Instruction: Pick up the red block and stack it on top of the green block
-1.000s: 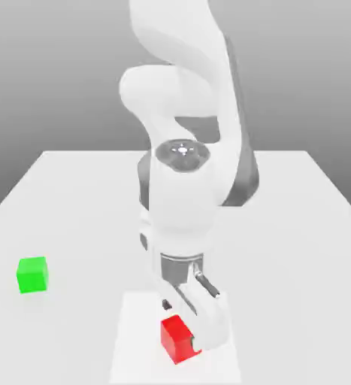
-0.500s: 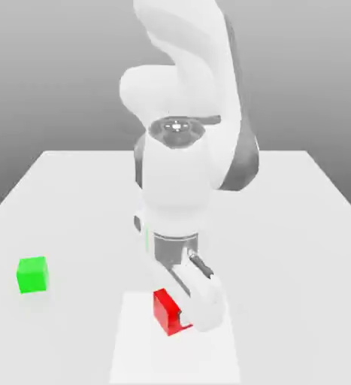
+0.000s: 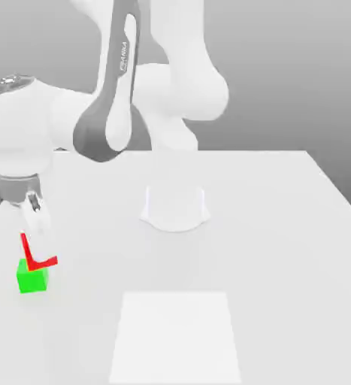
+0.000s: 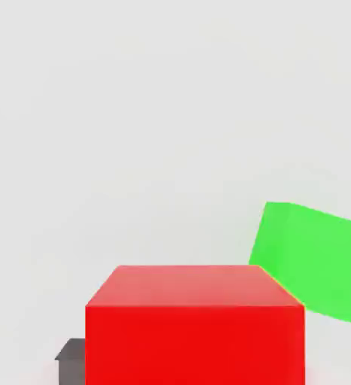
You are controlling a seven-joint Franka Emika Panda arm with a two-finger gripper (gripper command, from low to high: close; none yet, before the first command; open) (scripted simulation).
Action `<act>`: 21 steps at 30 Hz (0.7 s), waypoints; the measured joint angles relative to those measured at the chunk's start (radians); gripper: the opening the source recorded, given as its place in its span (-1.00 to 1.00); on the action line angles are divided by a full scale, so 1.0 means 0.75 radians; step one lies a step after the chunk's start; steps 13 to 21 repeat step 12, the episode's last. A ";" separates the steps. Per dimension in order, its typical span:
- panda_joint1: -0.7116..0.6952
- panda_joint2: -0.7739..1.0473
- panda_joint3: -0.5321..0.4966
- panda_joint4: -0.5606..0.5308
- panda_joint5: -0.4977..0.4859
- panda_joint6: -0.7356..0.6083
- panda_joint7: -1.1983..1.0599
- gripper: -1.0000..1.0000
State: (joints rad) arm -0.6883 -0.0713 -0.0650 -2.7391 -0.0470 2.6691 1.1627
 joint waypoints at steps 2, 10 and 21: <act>-0.040 -0.023 -0.050 -0.017 0.021 -0.006 -0.122 -1.00; -0.062 0.242 -0.041 -0.014 0.115 0.254 -0.239 1.00; -0.062 0.242 -0.041 -0.014 0.115 0.254 -0.239 1.00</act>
